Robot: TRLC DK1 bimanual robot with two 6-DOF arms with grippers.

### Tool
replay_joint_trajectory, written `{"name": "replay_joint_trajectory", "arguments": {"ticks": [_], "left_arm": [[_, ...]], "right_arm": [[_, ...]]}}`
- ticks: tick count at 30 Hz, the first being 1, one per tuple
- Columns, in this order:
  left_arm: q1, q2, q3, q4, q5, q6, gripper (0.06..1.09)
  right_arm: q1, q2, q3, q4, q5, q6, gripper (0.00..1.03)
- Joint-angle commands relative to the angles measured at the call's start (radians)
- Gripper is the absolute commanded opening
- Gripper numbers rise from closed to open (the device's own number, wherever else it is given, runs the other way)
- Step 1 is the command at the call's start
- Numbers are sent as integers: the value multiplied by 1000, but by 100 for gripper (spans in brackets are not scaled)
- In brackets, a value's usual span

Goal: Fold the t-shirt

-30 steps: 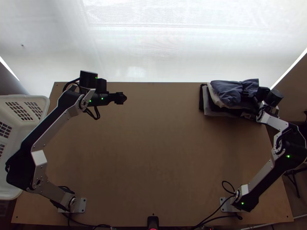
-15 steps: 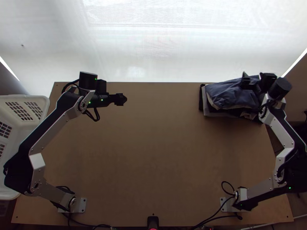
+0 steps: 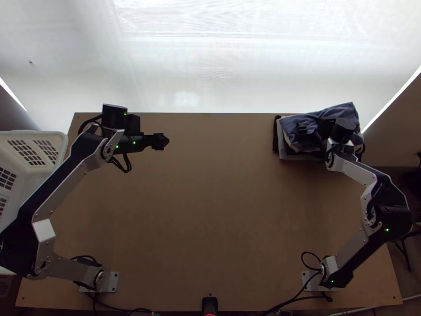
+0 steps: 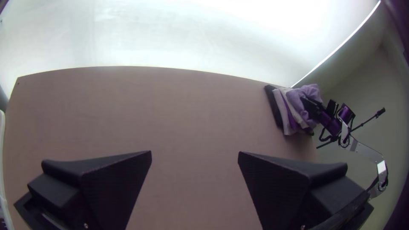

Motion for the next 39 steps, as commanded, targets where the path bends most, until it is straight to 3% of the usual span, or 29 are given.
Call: {"name": "replay_joint_trajectory", "arguments": {"ticks": [1,7,11,13,14,17,21,25,28,34,39], "left_arm": [[22,-24,-32,10,-40,12,104],[28,-109,-31,59,-120,42,104],[61,-210,-71,103,-162,62,104],[81,-285,-140,176,-189,70,104],[93,-328,-183,218,-198,76,104],[125,-443,-287,283,-216,75,104],[196,-581,-417,311,-230,68,104],[323,-713,-545,358,-235,52,104],[393,-798,-628,363,-235,102,104],[512,-1031,-832,534,-225,101,104],[551,-1066,-893,521,-225,102,104]], "right_arm": [[24,38,-15,7,11,-52,99],[68,-318,-30,-59,13,-32,99],[88,-519,33,-257,13,-34,99],[78,-591,67,-360,11,61,99],[82,-628,73,-410,11,66,99],[39,-743,48,-442,14,170,99],[-1,-849,21,-505,16,193,99],[-15,-961,-44,-502,43,196,99],[-16,-1054,-108,-458,48,196,99],[-13,-1289,-384,-143,11,101,99],[-4,-1419,-538,-113,2,97,99]]}}
